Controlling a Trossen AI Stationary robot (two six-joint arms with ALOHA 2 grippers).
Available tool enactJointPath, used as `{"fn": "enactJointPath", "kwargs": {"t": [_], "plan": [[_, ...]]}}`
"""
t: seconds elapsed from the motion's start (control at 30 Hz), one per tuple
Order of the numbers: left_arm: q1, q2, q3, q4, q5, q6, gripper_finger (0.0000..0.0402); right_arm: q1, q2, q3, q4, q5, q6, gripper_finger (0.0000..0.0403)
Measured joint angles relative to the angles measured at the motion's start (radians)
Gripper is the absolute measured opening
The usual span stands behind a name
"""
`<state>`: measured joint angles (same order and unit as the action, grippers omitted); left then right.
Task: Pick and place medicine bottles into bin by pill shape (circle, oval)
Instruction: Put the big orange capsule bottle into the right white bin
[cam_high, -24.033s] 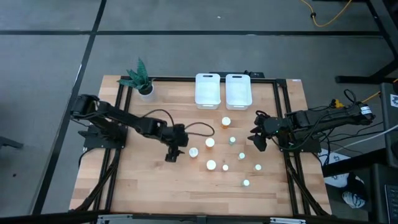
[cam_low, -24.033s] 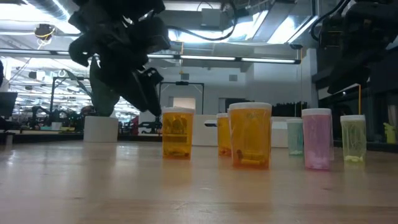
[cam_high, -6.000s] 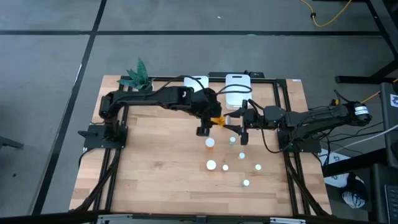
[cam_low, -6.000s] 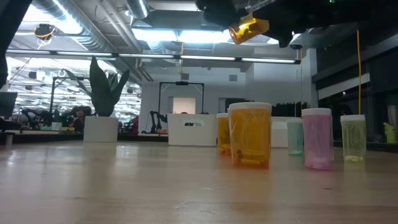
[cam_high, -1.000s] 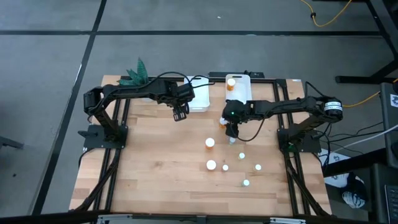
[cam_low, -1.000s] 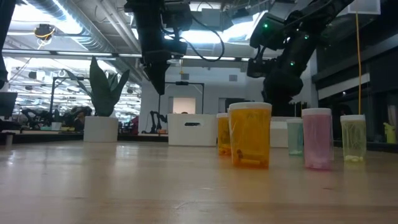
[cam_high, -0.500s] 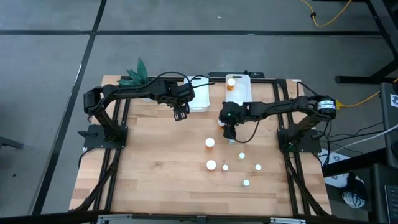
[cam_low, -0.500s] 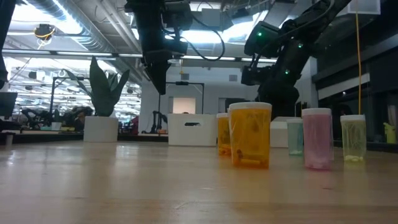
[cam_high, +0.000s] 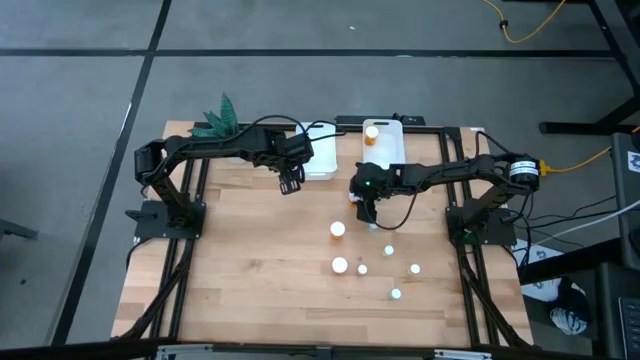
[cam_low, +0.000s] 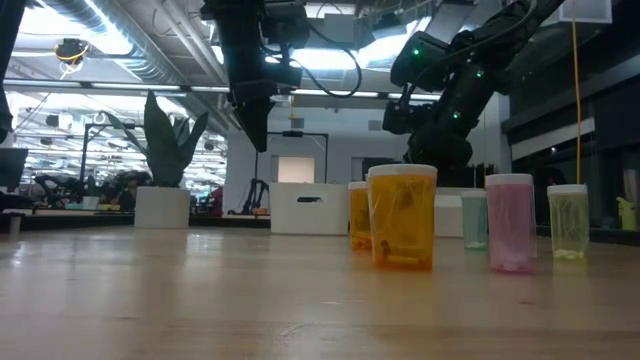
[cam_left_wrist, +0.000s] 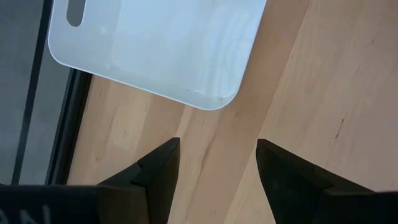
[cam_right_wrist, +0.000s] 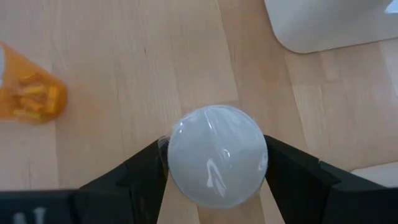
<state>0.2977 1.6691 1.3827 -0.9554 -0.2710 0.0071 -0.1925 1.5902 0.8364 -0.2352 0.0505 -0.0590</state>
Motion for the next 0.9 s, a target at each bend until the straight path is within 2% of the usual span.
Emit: {"fn": "enactJointPath", "kwargs": {"t": [0.2, 0.33, 0.47, 0.63, 0.73, 0.9], "plan": [[0.000, 0.000, 0.000, 0.000, 0.000, 0.000, 0.0202, 0.000, 0.000, 0.000, 0.000, 0.000, 0.003, 0.0209], [0.000, 0.000, 0.000, 0.000, 0.000, 0.000, 0.0202, -0.001, -0.011, 0.023, -0.039, 0.007, 0.055, 0.0209], [0.000, 0.000, 0.000, 0.000, 0.000, 0.000, 0.0202, -0.004, -0.066, 0.091, -0.116, 0.076, 0.082, 0.0217], [0.000, 0.000, 0.000, 0.000, 0.000, 0.000, 0.0202, -0.019, -0.159, 0.212, -0.296, 0.165, 0.084, 0.0210], [0.000, 0.000, 0.000, 0.000, 0.000, 0.000, 0.0202, -0.071, -0.215, 0.260, -0.375, 0.207, 0.095, 0.0213], [0.000, 0.000, 0.000, 0.000, 0.000, 0.000, 0.0202, -0.231, -0.275, 0.246, -0.382, 0.210, 0.133, 0.0218]]}}
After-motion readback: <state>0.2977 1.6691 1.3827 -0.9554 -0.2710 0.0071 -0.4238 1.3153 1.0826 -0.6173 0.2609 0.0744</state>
